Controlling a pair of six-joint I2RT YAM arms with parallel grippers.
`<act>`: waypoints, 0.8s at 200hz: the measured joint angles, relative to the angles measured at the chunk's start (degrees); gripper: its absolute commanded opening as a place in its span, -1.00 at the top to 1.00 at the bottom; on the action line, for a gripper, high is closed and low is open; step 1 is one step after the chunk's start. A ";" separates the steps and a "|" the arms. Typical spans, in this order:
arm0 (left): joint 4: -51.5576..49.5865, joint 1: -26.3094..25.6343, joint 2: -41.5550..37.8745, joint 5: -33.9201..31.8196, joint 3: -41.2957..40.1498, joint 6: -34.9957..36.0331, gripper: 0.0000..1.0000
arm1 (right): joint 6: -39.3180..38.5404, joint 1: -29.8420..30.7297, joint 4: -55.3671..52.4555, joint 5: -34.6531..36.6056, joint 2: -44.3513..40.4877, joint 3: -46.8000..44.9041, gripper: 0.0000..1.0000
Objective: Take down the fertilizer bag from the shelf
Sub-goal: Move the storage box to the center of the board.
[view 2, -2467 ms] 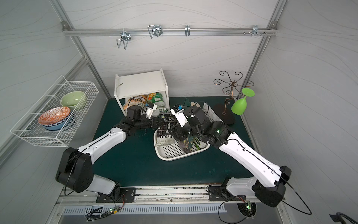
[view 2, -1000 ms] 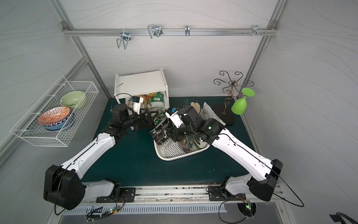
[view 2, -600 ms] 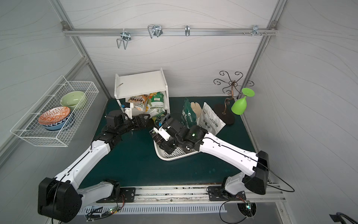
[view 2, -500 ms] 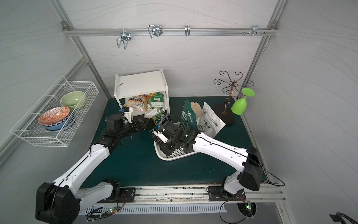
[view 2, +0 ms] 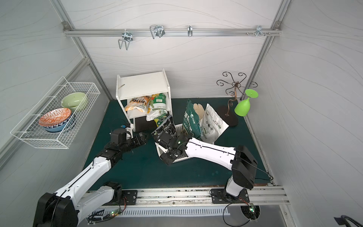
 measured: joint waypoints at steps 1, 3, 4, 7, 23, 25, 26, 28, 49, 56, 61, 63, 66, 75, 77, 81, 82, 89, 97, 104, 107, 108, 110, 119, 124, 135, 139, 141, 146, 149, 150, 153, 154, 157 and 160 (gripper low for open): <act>-0.02 0.00 0.04 -0.02 0.02 0.02 -0.83 | -0.02 0.07 0.02 0.04 0.00 0.02 -0.13; -0.11 0.02 0.17 -0.13 0.04 0.02 -0.83 | -0.04 0.33 0.00 0.11 0.04 0.13 -0.13; -0.15 0.04 0.26 -0.20 0.11 0.04 -0.83 | -0.09 0.39 0.00 0.13 0.07 0.17 -0.13; -0.26 0.11 0.42 -0.31 0.20 0.11 -0.84 | -0.20 0.72 0.02 0.20 0.26 0.31 -0.12; -0.92 0.44 0.76 -0.92 1.03 0.59 -0.85 | -0.94 1.99 0.17 0.66 1.64 0.90 -0.08; -0.98 0.46 0.76 -1.01 1.14 0.63 -0.85 | -0.92 2.03 0.20 0.76 1.90 0.96 -0.07; -1.03 0.48 0.76 -1.05 1.18 0.68 -0.85 | -1.01 2.08 0.24 0.85 2.10 1.01 -0.06; -1.14 0.52 0.74 -1.25 1.36 0.90 -0.86 | -1.14 2.12 0.28 1.01 2.43 1.07 -0.05; -1.77 0.98 0.31 -2.62 2.62 1.88 -0.88 | -1.81 2.10 0.70 3.17 5.95 1.75 0.01; -1.77 1.07 0.11 -3.04 2.84 2.12 -0.89 | -2.10 2.03 0.74 4.04 7.19 2.05 0.04; -1.75 1.11 -0.04 -3.23 2.93 2.27 -0.90 | -2.40 2.05 0.87 4.59 7.98 2.27 0.05; -1.75 1.14 -0.11 -3.32 2.95 2.29 -0.91 | -2.43 2.03 0.92 4.83 8.26 2.36 0.06; -1.75 1.16 -0.20 -3.43 2.97 2.34 -0.91 | -2.58 2.03 0.94 5.11 8.61 2.51 0.07; -1.77 1.22 -0.37 -3.69 2.97 2.49 -0.92 | -2.97 2.01 0.94 6.05 9.66 2.97 0.12; -1.77 1.22 -0.39 -3.76 2.97 2.47 -0.92 | -3.02 2.01 0.92 6.23 9.86 3.13 0.12; -1.77 1.22 -0.42 -3.85 2.97 2.51 -0.93 | -3.10 2.01 0.94 6.60 10.21 3.30 0.18; -1.77 1.25 -0.42 -3.89 2.97 2.49 -0.93 | -3.17 2.01 0.96 6.64 10.27 3.39 0.21; -1.77 1.36 -0.44 -4.11 2.97 2.51 -0.93 | -3.65 2.01 0.94 7.13 10.80 3.85 0.32; -1.79 1.46 -0.46 -4.37 2.97 2.51 -0.94 | -3.87 2.01 1.09 7.56 11.23 4.22 0.43; -1.86 1.51 -0.50 -4.61 2.97 2.51 -0.94 | -4.02 2.01 1.18 8.02 11.50 4.44 0.52; -1.95 1.53 -0.55 -4.74 2.97 2.51 -0.94 | -3.98 1.99 1.25 8.13 11.56 4.44 0.55; -1.95 1.55 -0.57 -4.76 2.97 2.51 -0.94 | -4.15 1.99 1.31 8.13 11.58 4.44 0.55; -2.01 1.57 -0.61 -4.87 2.97 2.51 -0.94 | -4.09 1.99 1.38 7.91 11.58 4.44 0.56; -2.29 1.57 -0.79 -5.31 2.97 2.54 -0.95 | -3.96 1.95 1.57 8.26 11.65 4.42 0.56; -2.54 1.60 -0.96 -5.64 2.97 2.54 -0.95 | -3.85 2.01 1.60 8.33 11.65 4.39 0.57; -2.97 1.73 -1.36 -6.01 2.97 2.60 -0.95 | -3.41 1.68 1.81 7.85 11.63 4.20 0.58; -3.13 1.75 -1.49 -6.19 2.97 2.64 -0.95 | -3.30 1.60 1.95 7.56 11.63 4.13 0.58; -3.19 1.75 -1.57 -6.21 2.97 2.67 -0.95 | -3.17 1.46 2.03 7.37 11.61 4.04 0.58; -3.28 1.79 -1.77 -6.34 2.97 2.69 -0.95 | -2.89 1.31 2.19 6.95 11.54 3.89 0.58; -3.32 1.79 -1.86 -6.34 2.97 2.71 -0.95 | -2.78 1.14 2.36 6.64 11.50 3.76 0.58; -3.32 1.79 -1.88 -6.34 2.97 2.69 -0.95 | -2.78 1.11 2.38 6.60 11.47 3.74 0.59; -3.32 1.79 -1.99 -6.34 2.97 2.71 -0.95 | -2.64 0.96 2.51 6.29 11.37 3.58 0.59; -3.30 1.79 -2.01 -6.34 2.97 2.71 -0.95 | -2.58 0.92 2.54 6.23 11.32 3.56 0.59; -3.28 1.79 -2.05 -6.29 2.97 2.73 -0.95 | -2.51 0.81 2.67 6.01 11.23 3.43 0.59; -3.26 1.79 -2.12 -6.25 2.97 2.73 -0.95 | -2.43 0.66 2.86 5.73 11.08 3.26 0.59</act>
